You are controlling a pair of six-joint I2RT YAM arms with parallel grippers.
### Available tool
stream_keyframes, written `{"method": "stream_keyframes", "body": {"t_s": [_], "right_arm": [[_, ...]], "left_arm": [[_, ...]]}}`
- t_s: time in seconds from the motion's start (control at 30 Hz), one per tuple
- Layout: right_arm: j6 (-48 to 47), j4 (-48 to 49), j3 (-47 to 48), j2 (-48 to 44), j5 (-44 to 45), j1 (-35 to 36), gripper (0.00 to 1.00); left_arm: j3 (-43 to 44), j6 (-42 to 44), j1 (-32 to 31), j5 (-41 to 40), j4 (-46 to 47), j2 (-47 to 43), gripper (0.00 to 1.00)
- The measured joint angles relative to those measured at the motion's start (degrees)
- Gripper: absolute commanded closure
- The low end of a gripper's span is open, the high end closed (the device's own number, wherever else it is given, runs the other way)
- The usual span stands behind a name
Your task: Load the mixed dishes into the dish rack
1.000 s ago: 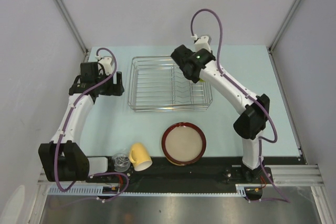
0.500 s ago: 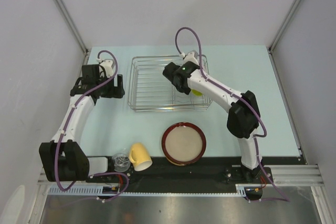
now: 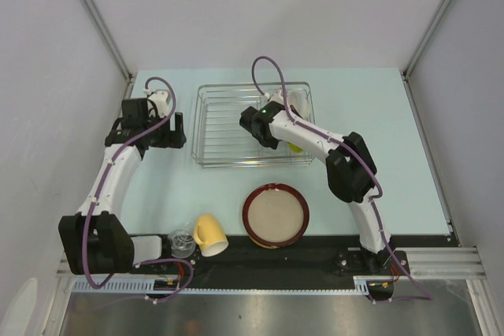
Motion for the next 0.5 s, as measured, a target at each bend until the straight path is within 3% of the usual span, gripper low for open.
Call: {"method": "stream_keyframes", "body": {"t_s": [0.07,0.27,0.5], "right_arm": [[-0.2,0.0,0.0,0.9,0.1,0.1,1.0],[-1.0,-0.3,0.5,5.2,1.0,1.8,0.82],[-1.4,-0.1,1.7,6.8,0.3,3.7,0.47]], "left_arm": [[-0.3,0.0,0.1,0.0,0.1,0.0,0.14],[-0.4,0.0,0.2,0.0,0.2,0.0,0.14],[-0.4,0.0,0.4,0.0,0.2,-0.7,0.14]]}}
